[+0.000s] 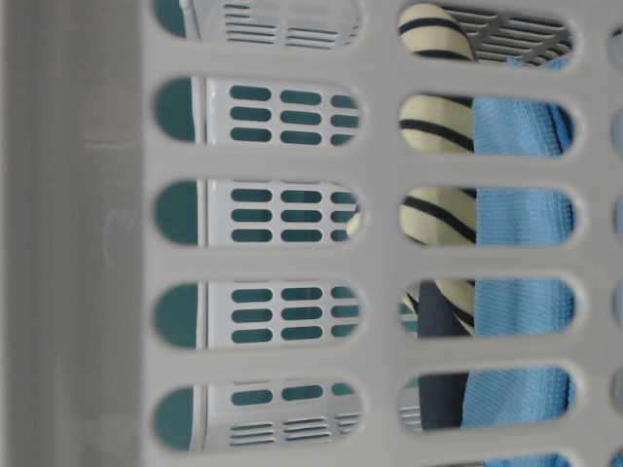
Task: Pick up the blue cloth from the shopping basket with the left arm.
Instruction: 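Move the left gripper over the basket above the blue cloth, then lower the open left gripper onto the blue cloth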
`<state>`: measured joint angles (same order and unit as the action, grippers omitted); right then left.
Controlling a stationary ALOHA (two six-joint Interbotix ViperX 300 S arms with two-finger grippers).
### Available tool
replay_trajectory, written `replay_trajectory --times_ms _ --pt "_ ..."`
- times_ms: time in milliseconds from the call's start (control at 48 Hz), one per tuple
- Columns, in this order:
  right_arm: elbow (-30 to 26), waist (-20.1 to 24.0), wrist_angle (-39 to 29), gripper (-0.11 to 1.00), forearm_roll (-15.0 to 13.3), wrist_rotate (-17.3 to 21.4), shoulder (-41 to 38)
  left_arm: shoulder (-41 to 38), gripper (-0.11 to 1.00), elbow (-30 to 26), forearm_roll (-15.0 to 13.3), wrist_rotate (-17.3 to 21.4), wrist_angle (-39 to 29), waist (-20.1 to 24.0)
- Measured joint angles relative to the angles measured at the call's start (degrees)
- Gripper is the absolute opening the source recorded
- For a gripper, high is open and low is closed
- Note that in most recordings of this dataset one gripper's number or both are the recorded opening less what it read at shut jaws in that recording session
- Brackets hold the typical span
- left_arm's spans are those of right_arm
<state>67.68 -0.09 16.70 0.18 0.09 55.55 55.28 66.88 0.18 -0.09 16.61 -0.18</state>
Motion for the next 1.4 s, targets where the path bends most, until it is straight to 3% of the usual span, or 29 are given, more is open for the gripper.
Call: replay_trajectory --times_ms 104,354,896,938,1000,1167,1230,1292,1396 --pt "-0.09 0.09 0.0 0.01 0.09 0.26 0.09 -0.26 0.0 -1.76 1.05 -1.58 -2.72 -0.09" --pt "-0.53 0.26 -2.46 0.01 0.26 3.34 0.79 -5.01 0.0 -14.24 2.02 -3.34 -20.74 -1.93" --pt "-1.05 0.62 -4.66 0.01 0.26 4.04 0.79 -29.79 0.01 -38.41 2.11 -4.13 -48.87 -3.78" --pt "-1.05 0.7 -4.75 0.01 0.26 4.04 0.79 -32.17 0.05 -40.17 2.2 -4.22 -50.8 -3.96" --pt "-1.05 0.7 -4.66 0.01 0.26 4.04 0.79 -35.68 0.18 -43.07 2.11 -4.31 -53.17 -4.39" --pt "-1.05 0.7 -4.66 0.01 0.26 4.04 0.79 -44.65 0.69 -49.57 2.2 -4.13 -55.55 -5.63" --pt "-1.05 0.7 -4.57 0.01 0.26 4.04 0.79 -48.25 0.82 -51.77 2.11 -4.22 -56.51 -5.8" --pt "-1.05 0.7 -4.39 0.01 0.26 4.04 0.97 -51.5 0.9 -53.35 2.11 -4.22 -57.57 -5.89" --pt "-1.05 0.62 -4.22 0.01 0.26 4.04 1.23 -55.9 0.9 -55.9 2.2 -4.31 -58.1 -6.24"
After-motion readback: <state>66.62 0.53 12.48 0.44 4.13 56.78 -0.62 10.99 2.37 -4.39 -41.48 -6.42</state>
